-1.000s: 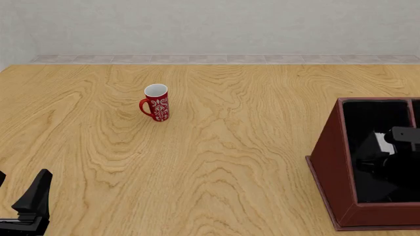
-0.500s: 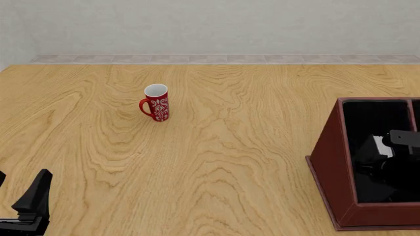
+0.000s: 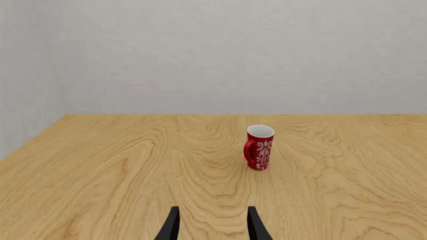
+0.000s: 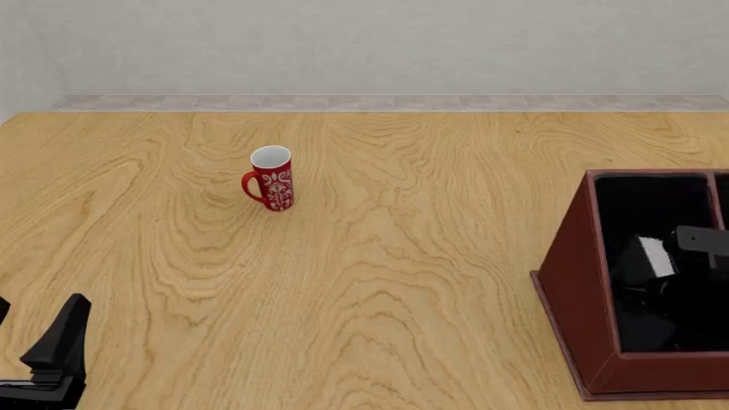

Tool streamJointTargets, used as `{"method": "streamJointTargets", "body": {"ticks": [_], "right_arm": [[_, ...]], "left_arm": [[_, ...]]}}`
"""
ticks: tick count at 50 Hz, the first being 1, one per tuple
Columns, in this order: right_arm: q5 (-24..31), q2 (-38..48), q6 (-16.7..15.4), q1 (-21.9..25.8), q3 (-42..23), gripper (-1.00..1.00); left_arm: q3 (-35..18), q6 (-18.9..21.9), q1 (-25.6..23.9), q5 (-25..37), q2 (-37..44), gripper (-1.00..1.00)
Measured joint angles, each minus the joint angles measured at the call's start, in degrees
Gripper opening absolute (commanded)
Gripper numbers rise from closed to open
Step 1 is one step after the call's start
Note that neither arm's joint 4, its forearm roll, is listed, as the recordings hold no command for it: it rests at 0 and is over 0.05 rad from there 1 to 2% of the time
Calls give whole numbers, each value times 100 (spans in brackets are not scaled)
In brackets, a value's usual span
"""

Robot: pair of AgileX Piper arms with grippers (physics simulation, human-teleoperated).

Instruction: Pick up the book and place it in the left compartment of the caddy.

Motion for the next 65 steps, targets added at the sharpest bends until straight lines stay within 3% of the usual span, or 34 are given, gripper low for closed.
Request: {"method": "streamJointTargets", "body": {"ticks": [20, 48, 65], "right_arm": [[124, -140, 75, 56, -20, 100], [875, -864, 133, 350, -284, 100], [1310, -1296, -77, 423, -463, 100]], "left_arm": [[0, 0, 0, 0, 0, 100], [0, 0, 0, 0, 0, 100], [0, 0, 0, 0, 0, 100]]}}
